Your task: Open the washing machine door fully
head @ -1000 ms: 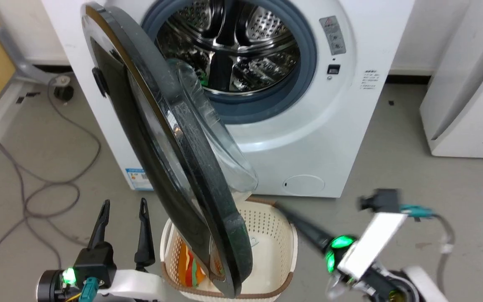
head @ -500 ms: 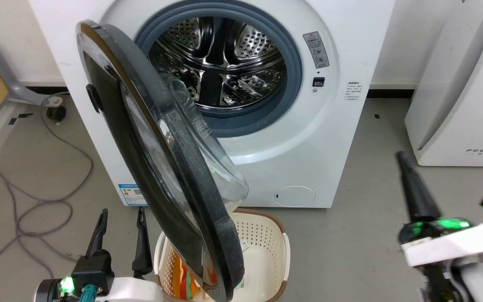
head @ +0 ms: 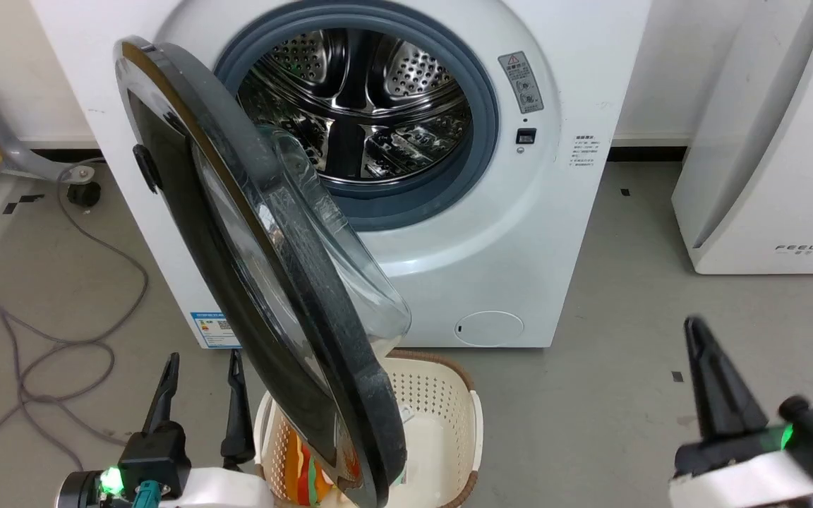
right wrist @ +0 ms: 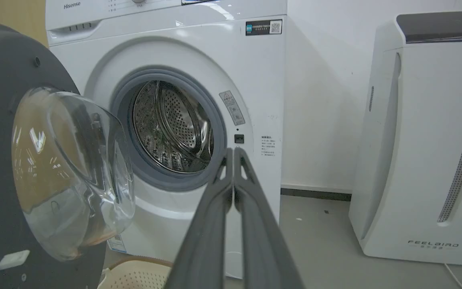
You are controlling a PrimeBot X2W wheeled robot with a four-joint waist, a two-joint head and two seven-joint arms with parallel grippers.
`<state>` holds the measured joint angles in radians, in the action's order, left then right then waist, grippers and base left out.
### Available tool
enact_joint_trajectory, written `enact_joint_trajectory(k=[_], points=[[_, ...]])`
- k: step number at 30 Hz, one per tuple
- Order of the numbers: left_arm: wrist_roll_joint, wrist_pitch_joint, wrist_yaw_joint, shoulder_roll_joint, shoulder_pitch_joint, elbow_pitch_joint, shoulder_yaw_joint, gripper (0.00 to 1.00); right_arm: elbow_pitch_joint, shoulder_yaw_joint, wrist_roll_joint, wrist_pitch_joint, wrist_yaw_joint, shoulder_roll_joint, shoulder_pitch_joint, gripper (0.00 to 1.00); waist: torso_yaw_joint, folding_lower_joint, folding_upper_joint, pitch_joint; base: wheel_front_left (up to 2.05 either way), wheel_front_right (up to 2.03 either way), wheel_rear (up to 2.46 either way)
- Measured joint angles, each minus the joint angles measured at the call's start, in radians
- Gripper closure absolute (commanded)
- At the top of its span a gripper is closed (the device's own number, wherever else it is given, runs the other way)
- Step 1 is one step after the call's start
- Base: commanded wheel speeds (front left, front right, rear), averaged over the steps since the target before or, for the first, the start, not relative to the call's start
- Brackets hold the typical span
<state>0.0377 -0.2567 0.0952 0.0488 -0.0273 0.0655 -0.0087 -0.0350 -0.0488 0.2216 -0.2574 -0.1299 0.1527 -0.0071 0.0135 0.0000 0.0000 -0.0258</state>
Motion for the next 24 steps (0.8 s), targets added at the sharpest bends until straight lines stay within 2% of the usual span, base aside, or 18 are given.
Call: enact_joint_trajectory(k=[5, 6, 7, 16, 17, 18, 19, 21, 24], points=[[0.001, 0.000, 0.003, 0.000, 0.000, 0.001, -0.002, 0.00, 0.076, 0.012, -0.045, 0.000, 0.000, -0.033, 0.054, 1.00, 0.002, 0.0000, 0.0000, 0.000, 0.00, 0.00, 0.00], [0.001, 0.000, 0.003, 0.000, 0.000, 0.001, -0.001, 0.00, 0.085, 0.018, -0.044, 0.000, 0.000, -0.044, 0.063, 0.64, 0.002, 0.0000, 0.0000, -0.001, 0.00, 0.00, 0.00], [0.001, 0.000, 0.005, 0.000, 0.000, 0.001, -0.002, 0.00, 0.094, 0.020, -0.045, 0.000, 0.000, -0.050, 0.067, 0.00, 0.001, 0.0000, 0.0000, -0.001, 0.00, 0.00, 0.00], [0.001, 0.000, 0.016, 0.000, -0.006, 0.004, 0.011, 0.00, 0.107, 0.046, -0.104, 0.000, 0.000, -0.077, 0.072, 0.00, -0.005, 0.0000, 0.0000, -0.007, 0.00, 0.00, 0.00], [-0.001, 0.000, 0.017, 0.000, -0.006, 0.004, 0.012, 0.07, 0.108, 0.046, -0.109, 0.000, 0.000, -0.079, 0.072, 0.00, -0.005, 0.0000, 0.0000, -0.008, 0.00, 0.00, 0.00], [-0.002, 0.000, 0.017, 0.000, -0.006, 0.004, 0.012, 0.58, 0.109, 0.047, -0.116, 0.000, 0.000, -0.081, 0.074, 0.00, -0.004, 0.0000, 0.0000, -0.009, 0.00, 0.00, 0.00], [-0.005, 0.000, 0.017, 0.000, -0.006, 0.001, 0.012, 0.96, 0.109, 0.050, -0.127, 0.000, 0.000, -0.084, 0.077, 0.00, -0.003, 0.0000, 0.0000, -0.009, 0.00, 0.00, 0.00], [-0.008, 0.000, 0.016, 0.000, -0.005, -0.014, 0.013, 1.00, 0.109, 0.055, -0.138, 0.000, 0.000, -0.088, 0.082, 0.00, -0.001, 0.0000, 0.0000, -0.011, 0.00, 0.00, 0.00], [-0.011, 0.000, 0.016, 0.005, 0.013, -0.062, 0.024, 1.00, 0.105, 0.067, -0.145, 0.000, 0.000, -0.091, 0.082, 0.00, 0.005, 0.0000, 0.0000, -0.012, 0.00, 0.00, 0.00]])
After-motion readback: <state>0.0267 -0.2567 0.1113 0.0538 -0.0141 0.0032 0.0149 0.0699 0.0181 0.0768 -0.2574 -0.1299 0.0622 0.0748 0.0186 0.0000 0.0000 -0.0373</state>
